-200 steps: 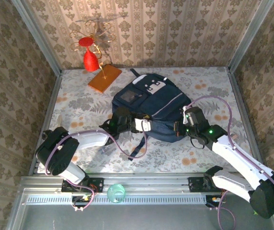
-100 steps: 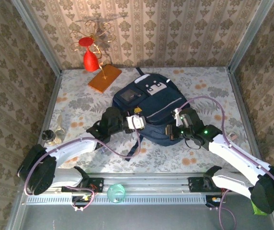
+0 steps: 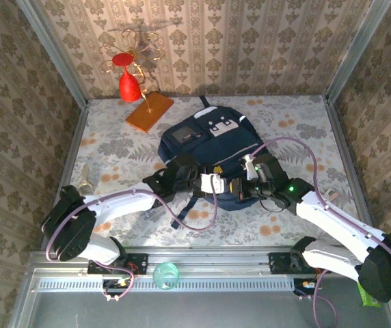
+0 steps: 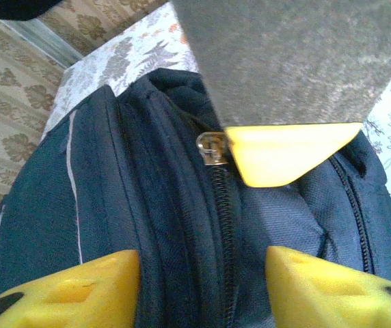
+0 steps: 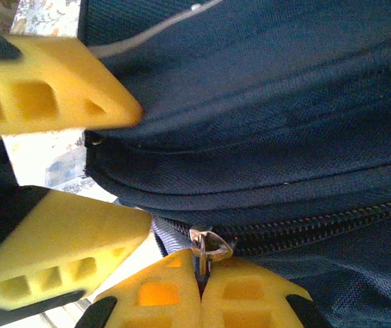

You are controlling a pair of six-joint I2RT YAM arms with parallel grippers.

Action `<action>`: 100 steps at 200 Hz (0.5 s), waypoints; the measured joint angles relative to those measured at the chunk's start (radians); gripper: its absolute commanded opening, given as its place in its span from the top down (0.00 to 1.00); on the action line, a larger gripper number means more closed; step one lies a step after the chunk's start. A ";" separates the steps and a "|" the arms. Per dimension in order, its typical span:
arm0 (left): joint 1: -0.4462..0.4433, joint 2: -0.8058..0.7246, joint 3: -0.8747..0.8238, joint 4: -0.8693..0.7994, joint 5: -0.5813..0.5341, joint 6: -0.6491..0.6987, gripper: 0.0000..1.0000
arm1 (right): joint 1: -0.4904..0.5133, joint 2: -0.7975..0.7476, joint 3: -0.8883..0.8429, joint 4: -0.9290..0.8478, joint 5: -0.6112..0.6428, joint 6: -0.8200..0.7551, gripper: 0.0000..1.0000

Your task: Pack books, pencil case, and school supplies into a backpack

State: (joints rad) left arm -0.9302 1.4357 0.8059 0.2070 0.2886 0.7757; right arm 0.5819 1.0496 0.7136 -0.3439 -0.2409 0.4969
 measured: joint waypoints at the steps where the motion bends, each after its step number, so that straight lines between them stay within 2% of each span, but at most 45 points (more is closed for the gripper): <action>1: 0.000 0.001 0.000 0.000 0.000 0.000 0.53 | 0.000 0.000 0.000 0.000 0.000 0.001 1.00; 23: 0.000 0.019 0.008 -0.001 0.000 0.021 0.63 | 0.000 0.000 0.000 0.005 -0.003 0.006 1.00; 64: -0.005 0.049 0.019 -0.002 -0.031 0.066 1.00 | -0.001 0.005 0.000 0.003 0.004 0.003 1.00; 100: 0.015 0.030 -0.008 0.026 -0.019 0.071 1.00 | -0.018 0.005 0.002 -0.046 0.063 -0.024 1.00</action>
State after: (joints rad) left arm -0.9150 1.4658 0.7975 0.2325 0.2695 0.8467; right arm 0.5640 1.0546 0.7158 -0.3897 -0.1780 0.4728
